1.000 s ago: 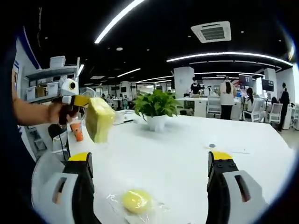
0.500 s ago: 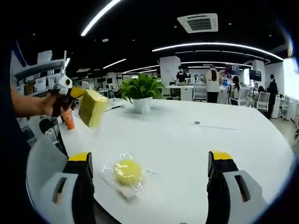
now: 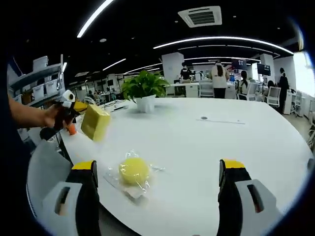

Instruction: Compare the silicone blocks by pressing each to a similar depth, holding the contact briefly, and releasing to observe deformation and rebound differences across the visible hardness samples.

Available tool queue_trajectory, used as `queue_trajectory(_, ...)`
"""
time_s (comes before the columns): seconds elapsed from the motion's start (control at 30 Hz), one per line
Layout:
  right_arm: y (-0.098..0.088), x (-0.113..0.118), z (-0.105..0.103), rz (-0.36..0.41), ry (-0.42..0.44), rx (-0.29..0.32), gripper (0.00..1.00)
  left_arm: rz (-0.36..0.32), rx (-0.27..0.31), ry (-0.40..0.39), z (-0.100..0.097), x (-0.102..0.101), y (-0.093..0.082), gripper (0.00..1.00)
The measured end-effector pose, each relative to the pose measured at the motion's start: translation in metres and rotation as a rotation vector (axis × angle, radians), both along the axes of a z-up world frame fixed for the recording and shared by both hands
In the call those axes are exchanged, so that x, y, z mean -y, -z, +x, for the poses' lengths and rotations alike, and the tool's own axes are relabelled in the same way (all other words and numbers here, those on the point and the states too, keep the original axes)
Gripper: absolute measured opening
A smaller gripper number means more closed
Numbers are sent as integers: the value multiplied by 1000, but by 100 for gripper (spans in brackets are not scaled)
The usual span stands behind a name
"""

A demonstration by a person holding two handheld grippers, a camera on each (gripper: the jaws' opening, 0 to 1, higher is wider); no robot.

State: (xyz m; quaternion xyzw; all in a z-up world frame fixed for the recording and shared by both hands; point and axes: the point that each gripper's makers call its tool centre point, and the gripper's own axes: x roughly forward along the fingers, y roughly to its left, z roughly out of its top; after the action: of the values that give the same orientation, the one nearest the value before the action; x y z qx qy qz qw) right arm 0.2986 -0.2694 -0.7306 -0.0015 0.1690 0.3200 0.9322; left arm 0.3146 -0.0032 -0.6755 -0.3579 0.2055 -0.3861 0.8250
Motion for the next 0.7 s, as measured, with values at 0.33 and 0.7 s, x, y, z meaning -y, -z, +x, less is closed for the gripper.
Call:
queue_trajectory(0.33,6,8,-5,10,11,-11,96,1,-94,-7,5,-6,25,0)
queue_trajectory(0.7,15,1,-7,24,-35,-12,96,-79,-232,-18,16,-24,62,0)
